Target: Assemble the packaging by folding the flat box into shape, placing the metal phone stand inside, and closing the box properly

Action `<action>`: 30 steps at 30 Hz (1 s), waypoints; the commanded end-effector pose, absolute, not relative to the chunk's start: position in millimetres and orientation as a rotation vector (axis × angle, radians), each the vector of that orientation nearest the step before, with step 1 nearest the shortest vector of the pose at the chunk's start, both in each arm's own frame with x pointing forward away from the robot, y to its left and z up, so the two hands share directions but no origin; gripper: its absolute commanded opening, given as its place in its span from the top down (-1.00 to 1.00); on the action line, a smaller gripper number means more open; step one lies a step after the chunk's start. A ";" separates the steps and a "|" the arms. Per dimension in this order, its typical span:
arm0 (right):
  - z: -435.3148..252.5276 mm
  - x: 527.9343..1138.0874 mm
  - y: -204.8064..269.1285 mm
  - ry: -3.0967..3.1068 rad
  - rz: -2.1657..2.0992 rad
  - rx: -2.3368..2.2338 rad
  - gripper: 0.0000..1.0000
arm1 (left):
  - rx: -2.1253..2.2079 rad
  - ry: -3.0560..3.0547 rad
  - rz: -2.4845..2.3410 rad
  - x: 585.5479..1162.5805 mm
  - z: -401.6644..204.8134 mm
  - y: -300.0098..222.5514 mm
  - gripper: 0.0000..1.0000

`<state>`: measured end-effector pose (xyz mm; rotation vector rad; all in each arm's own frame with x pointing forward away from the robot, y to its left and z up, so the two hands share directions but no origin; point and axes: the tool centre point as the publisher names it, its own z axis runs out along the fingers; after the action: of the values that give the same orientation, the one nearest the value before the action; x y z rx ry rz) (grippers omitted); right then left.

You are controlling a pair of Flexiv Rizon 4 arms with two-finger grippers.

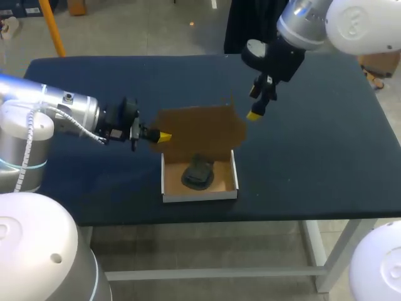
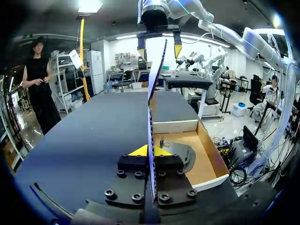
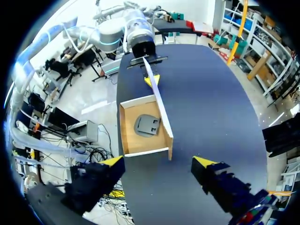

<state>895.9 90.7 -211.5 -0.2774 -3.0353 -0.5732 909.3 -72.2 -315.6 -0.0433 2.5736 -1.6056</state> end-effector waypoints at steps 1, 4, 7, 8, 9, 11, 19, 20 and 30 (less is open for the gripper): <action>-209.2 896.4 93.5 -3.032 -0.561 -0.279 -1.00 | -0.019 2.575 -1.586 907.7 -319.1 -74.0 1.00; -208.9 896.6 94.6 -3.029 -0.557 -0.286 -1.00 | -0.003 2.572 -1.575 907.8 -319.1 -74.0 1.00; -208.9 896.4 95.0 -3.025 -0.559 -0.303 -1.00 | 0.029 2.568 -1.563 908.1 -318.8 -74.0 1.00; -208.6 896.5 95.0 -3.024 -0.563 -0.309 -1.00 | 0.035 2.567 -1.565 908.2 -318.7 -74.1 1.00; -208.6 896.5 95.0 -3.024 -0.563 -0.309 -1.00 | 0.051 2.566 -1.561 908.5 -318.6 -74.2 1.00; -208.6 896.5 95.0 -3.024 -0.563 -0.309 -1.00 | 0.063 2.566 -1.563 909.3 -318.0 -74.6 1.00; -208.6 896.5 95.0 -3.024 -0.563 -0.309 -1.00 | 0.137 2.555 -1.565 913.7 -316.2 -75.4 1.00; -208.6 896.5 95.0 -3.024 -0.563 -0.309 -1.00 | 0.152 2.561 -1.559 914.2 -316.3 -75.4 1.00; -208.6 896.5 95.0 -3.024 -0.563 -0.309 -1.00 | 0.152 2.561 -1.559 914.2 -316.3 -75.4 1.00</action>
<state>896.1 95.3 -210.3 -0.3115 -3.0276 -0.5684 913.3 -75.8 -314.3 0.1471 2.5596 -1.5576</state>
